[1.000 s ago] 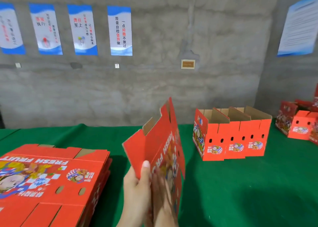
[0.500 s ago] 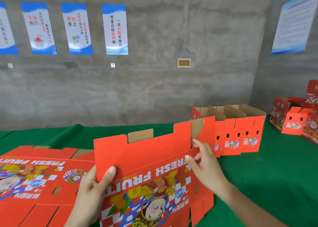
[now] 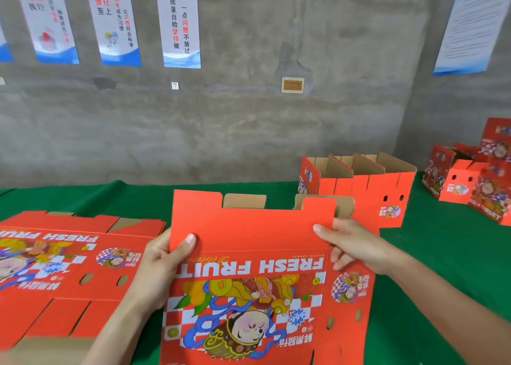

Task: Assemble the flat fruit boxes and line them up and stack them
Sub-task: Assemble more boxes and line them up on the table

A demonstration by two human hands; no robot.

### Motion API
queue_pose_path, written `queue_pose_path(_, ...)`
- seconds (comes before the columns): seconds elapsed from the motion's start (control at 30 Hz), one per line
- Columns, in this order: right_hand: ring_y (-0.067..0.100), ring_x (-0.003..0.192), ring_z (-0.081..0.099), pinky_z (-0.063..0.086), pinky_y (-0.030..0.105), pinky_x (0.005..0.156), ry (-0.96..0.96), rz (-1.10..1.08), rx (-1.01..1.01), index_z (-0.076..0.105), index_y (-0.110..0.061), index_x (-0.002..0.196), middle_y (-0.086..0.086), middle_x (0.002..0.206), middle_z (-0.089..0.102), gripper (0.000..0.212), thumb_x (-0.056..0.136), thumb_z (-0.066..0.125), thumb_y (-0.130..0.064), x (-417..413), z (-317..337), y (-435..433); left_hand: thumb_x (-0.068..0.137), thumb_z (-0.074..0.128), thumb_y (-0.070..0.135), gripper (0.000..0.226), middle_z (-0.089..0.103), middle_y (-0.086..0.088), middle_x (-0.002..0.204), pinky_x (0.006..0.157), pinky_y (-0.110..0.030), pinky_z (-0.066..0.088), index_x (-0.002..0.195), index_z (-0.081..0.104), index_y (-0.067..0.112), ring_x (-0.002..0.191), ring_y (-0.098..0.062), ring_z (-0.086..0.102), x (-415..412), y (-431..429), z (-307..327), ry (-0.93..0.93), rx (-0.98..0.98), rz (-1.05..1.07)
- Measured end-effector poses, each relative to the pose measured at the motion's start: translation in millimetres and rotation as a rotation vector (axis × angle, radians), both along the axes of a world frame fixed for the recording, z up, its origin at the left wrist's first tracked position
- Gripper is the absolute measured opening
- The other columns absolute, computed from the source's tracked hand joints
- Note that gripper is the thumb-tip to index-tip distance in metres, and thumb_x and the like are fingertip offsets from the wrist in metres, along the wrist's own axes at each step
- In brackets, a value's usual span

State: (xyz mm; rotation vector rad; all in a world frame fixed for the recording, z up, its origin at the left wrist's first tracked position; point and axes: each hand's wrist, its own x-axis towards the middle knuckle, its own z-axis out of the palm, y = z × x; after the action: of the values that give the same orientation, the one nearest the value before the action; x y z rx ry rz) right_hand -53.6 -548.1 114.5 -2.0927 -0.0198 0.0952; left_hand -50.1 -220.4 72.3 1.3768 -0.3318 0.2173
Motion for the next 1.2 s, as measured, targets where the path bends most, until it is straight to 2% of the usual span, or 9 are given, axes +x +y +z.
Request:
queue_pose_path(0.17,0.026,0.067,0.072,0.058,0.028,0.055,0.070,-0.074,0.072,0.053,-0.018,0.126,0.010,0.120,0.064,0.042,0.097,0.043,-0.046,-4,4,1,0.077,0.071,0.026,0.027,0.073,-0.006,0.098,0.061,-0.031,0.057,0.103,0.067,0.030,0.079,-0.021,0.071,13,2,1,-0.040,0.028,-0.027)
queue_pose_path(0.23,0.026,0.065,0.072,0.057,0.026,0.054,0.019,-0.100,0.048,0.051,-0.020,0.125,0.013,0.112,0.068,0.039,0.098,0.041,-0.046,-5,8,3,0.075,0.072,0.017,0.035,0.070,-0.005,0.103,0.067,-0.033,0.058,0.107,0.064,0.027,0.085,-0.020,0.069,19,6,3,-0.071,0.010,-0.055)
queue_pose_path(0.4,0.021,0.052,0.066,0.052,0.034,0.061,-0.280,-0.252,-0.146,0.060,-0.007,0.097,0.017,0.062,0.067,0.047,0.095,0.040,-0.050,-7,14,7,0.074,0.067,0.010,0.037,0.069,-0.010,0.109,0.077,-0.035,0.058,0.106,0.066,0.027,0.092,-0.023,0.067,26,4,8,-0.076,0.042,-0.097)
queue_pose_path(0.57,0.029,0.058,0.052,0.039,0.040,0.062,-0.614,-0.424,-0.311,0.039,-0.008,0.061,0.009,0.055,0.051,0.056,0.092,0.038,-0.055,-10,19,5,0.073,0.067,0.016,0.037,0.068,-0.010,0.114,0.089,-0.045,0.051,0.109,0.064,0.023,0.101,-0.028,0.065,27,-3,10,-0.089,0.110,-0.086)
queue_pose_path(0.77,0.033,0.064,0.050,0.041,0.045,0.066,-0.612,-0.501,-0.273,0.032,-0.013,0.060,0.006,0.057,0.044,0.053,0.095,0.038,-0.051,6,17,5,0.077,0.061,0.008,0.028,0.072,-0.013,0.096,0.063,-0.032,0.058,0.103,0.065,0.018,0.076,-0.027,0.071,30,-13,19,0.007,-0.025,-0.213)
queue_pose_path(0.87,0.035,0.065,0.052,0.043,0.047,0.068,-0.612,-0.551,-0.216,0.033,-0.012,0.060,0.008,0.058,0.047,0.054,0.095,0.040,-0.053,10,15,3,0.083,0.058,0.021,0.023,0.071,-0.016,0.101,0.068,-0.023,0.055,0.103,0.065,0.009,0.082,-0.020,0.071,32,-12,25,0.019,0.234,-0.175)
queue_pose_path(1.0,0.027,0.057,0.039,0.037,0.045,0.061,-0.709,-0.561,-0.152,0.028,-0.015,0.058,0.004,0.053,0.038,0.053,0.094,0.046,-0.049,10,12,3,0.080,0.044,0.054,0.039,0.064,0.004,0.116,0.089,-0.016,0.044,0.107,0.060,0.030,0.107,-0.007,0.061,31,-8,31,-0.017,0.788,-0.070)
queue_pose_path(1.1,0.020,0.054,0.035,0.030,0.038,0.057,-0.767,-0.531,-0.103,0.029,-0.013,0.058,0.003,0.053,0.035,0.053,0.093,0.048,-0.048,10,7,3,0.057,0.031,0.093,0.076,0.071,0.017,0.098,0.082,-0.014,0.048,0.096,0.062,0.035,0.095,-0.003,0.066,27,-5,41,0.158,0.957,-0.147)
queue_pose_path(1.2,0.024,0.058,0.038,0.035,0.039,0.059,-0.723,-0.464,0.031,0.040,0.002,0.066,0.011,0.060,0.042,0.063,0.089,0.045,-0.056,12,0,1,0.043,0.024,0.099,0.093,0.070,0.027,0.091,0.076,-0.016,0.053,0.102,0.061,0.036,0.088,0.003,0.067,21,-7,49,0.326,1.047,-0.308)
